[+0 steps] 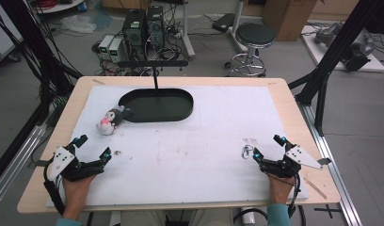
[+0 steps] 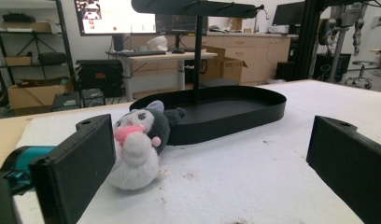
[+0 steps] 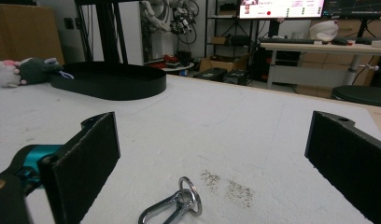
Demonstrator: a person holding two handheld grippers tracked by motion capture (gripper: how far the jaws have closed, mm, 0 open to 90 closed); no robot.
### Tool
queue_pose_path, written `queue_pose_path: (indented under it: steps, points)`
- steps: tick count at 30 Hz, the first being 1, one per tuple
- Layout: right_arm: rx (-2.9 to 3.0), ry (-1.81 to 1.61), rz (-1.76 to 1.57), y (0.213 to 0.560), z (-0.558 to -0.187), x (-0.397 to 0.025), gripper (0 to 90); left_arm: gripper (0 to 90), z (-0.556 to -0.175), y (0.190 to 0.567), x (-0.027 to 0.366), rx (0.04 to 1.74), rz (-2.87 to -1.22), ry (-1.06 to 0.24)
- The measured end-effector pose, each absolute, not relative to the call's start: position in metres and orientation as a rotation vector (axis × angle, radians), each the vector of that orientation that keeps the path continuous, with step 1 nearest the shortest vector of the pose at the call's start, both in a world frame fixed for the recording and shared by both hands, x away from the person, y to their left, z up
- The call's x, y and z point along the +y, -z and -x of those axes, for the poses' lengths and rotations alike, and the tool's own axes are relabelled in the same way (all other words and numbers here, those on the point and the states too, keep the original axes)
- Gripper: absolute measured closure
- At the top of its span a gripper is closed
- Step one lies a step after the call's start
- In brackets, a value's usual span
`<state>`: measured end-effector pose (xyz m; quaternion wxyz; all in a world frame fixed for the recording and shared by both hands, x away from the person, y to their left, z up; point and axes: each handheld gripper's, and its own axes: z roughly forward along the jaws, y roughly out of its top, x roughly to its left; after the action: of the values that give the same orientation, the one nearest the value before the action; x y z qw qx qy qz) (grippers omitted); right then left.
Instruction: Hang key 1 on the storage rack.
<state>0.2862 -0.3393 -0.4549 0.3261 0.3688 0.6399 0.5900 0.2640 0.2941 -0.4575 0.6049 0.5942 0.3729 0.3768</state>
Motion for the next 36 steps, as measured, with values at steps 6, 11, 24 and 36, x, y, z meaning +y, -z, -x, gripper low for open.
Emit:
queue_pose_path:
  steps: [6,11,24,36]
  points:
    - [1.67,-1.544,-0.97,0.455,-0.286,-0.339,2.3,1.8,-0.263,0.458,0.294,0.858,-1.373,-0.877]
    - [1.666,-1.552,-0.974,0.455,-0.286,-0.34,2.3,1.7,-0.263,0.458,0.294,0.859,-1.37,-0.878]
    - [1.655,-1.56,-0.963,0.455,-0.285,-0.341,2.4,1.8,-0.265,0.457,0.296,0.886,-1.353,-0.854]
    - [1.654,-1.563,-0.965,0.455,-0.285,-0.341,2.3,1.7,-0.275,0.42,0.312,0.943,-1.407,-0.876]
